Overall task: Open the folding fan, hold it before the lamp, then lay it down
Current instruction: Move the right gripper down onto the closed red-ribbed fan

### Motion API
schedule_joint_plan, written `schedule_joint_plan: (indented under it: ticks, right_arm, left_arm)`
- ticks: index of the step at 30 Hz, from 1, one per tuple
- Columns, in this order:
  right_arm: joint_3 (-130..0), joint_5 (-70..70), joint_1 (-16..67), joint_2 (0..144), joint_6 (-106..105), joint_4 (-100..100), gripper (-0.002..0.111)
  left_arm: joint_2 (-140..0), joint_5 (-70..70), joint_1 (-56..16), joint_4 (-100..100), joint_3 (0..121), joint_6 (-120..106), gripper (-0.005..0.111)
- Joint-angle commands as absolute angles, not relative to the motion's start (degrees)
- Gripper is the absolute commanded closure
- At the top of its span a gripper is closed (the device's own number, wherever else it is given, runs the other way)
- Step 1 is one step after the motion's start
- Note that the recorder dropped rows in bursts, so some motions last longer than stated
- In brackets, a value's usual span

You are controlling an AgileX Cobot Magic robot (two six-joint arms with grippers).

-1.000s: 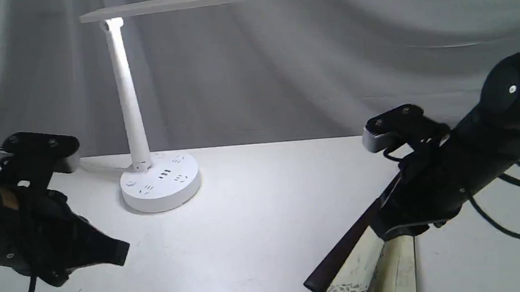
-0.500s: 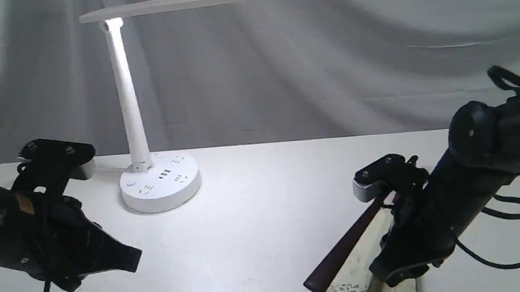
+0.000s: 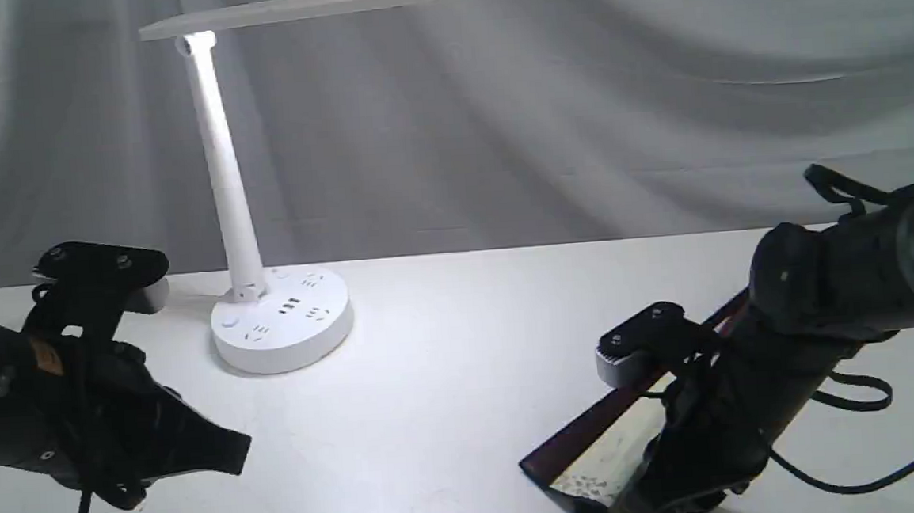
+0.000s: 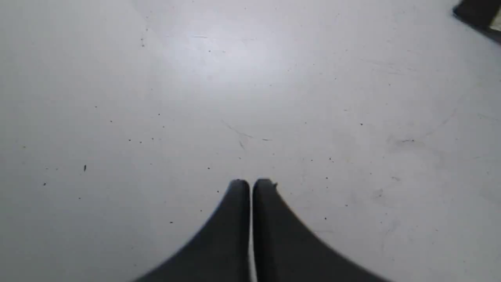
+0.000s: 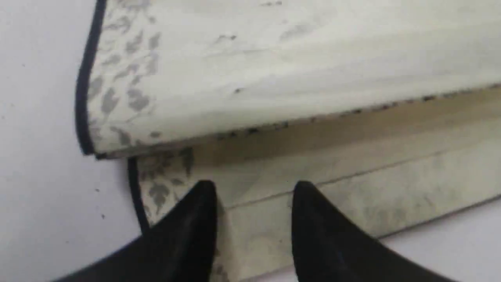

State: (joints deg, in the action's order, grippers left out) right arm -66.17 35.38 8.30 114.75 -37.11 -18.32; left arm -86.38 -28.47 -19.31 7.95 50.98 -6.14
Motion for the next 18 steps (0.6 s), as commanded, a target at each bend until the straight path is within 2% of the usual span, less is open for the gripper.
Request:
schedule_joint_plan:
  ticks: [1,10,18]
  right_arm:
    - [-66.1,33.2,11.6,115.8,-37.4,-18.4,0.075]
    - [-66.1,26.1,19.4,115.8,-37.7,-18.4,0.075]
    - [-66.1,24.4,20.1,115.8,-37.7,-16.6,0.075]
  left_arm:
    - [-86.3,-27.9,-19.6,8.6,51.4,-6.5,0.107]
    - [-86.3,-27.9,-19.6,8.6,51.4,-6.5,0.107]
    - [-86.3,-27.9,-19.6,8.6,51.4,-6.5,0.107]
